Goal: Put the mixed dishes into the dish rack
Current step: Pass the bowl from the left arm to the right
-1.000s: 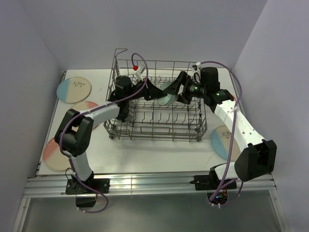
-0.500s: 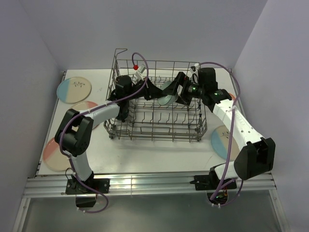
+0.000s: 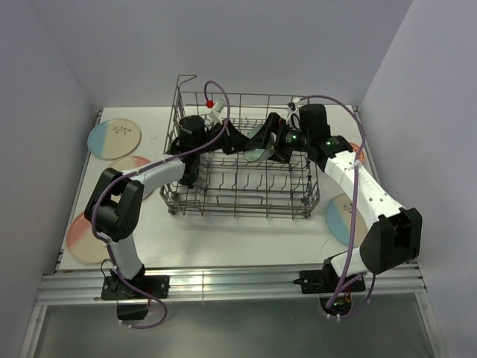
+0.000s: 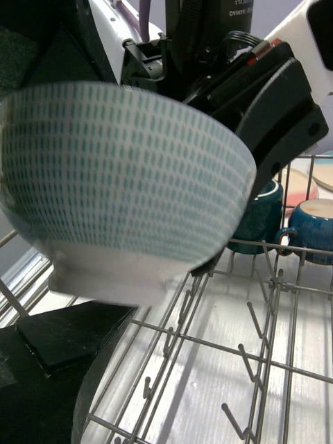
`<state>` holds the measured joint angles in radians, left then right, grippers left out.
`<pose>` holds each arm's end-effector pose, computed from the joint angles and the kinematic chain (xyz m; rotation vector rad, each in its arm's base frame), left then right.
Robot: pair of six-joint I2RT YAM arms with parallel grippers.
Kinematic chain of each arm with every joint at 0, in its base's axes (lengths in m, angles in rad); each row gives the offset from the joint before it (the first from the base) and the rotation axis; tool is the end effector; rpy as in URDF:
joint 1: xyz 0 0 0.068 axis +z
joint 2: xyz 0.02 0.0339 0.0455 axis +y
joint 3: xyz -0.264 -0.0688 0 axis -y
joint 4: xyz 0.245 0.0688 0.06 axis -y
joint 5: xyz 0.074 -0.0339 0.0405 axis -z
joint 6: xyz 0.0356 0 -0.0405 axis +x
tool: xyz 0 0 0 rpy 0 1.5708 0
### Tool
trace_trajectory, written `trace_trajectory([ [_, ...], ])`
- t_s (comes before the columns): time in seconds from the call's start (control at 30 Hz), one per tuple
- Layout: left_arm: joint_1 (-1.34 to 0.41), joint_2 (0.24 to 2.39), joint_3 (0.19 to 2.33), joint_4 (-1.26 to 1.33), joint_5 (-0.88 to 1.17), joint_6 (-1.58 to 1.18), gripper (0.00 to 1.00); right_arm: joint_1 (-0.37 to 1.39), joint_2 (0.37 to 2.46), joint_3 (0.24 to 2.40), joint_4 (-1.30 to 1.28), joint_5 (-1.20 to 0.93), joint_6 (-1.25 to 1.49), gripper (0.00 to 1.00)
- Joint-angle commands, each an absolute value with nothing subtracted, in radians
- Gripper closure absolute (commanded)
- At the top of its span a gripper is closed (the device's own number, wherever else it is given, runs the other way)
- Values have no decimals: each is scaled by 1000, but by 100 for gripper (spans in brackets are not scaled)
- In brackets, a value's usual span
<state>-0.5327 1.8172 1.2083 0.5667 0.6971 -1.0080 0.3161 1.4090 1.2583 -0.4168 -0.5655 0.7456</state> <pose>0.3510 -0.2334 0.2743 0.1862 1.9027 -1.6761 0.2948 0.1165 0.3407 0.1300 2.2889 1.1959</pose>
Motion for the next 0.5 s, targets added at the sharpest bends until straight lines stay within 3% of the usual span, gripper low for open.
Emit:
trace_trajectory([
  [0.0, -546, 1812, 1284, 578, 673, -976, 100, 328, 1417, 1318, -408, -554, 727, 3],
  [0.13, -558, 1813, 1302, 508, 655, -937, 100, 328, 1424, 1324, -411, -548, 721, 10],
  [0.47, -589, 1804, 1368, 307, 554, -815, 100, 333, 1424, 1312, -391, -564, 700, 43],
])
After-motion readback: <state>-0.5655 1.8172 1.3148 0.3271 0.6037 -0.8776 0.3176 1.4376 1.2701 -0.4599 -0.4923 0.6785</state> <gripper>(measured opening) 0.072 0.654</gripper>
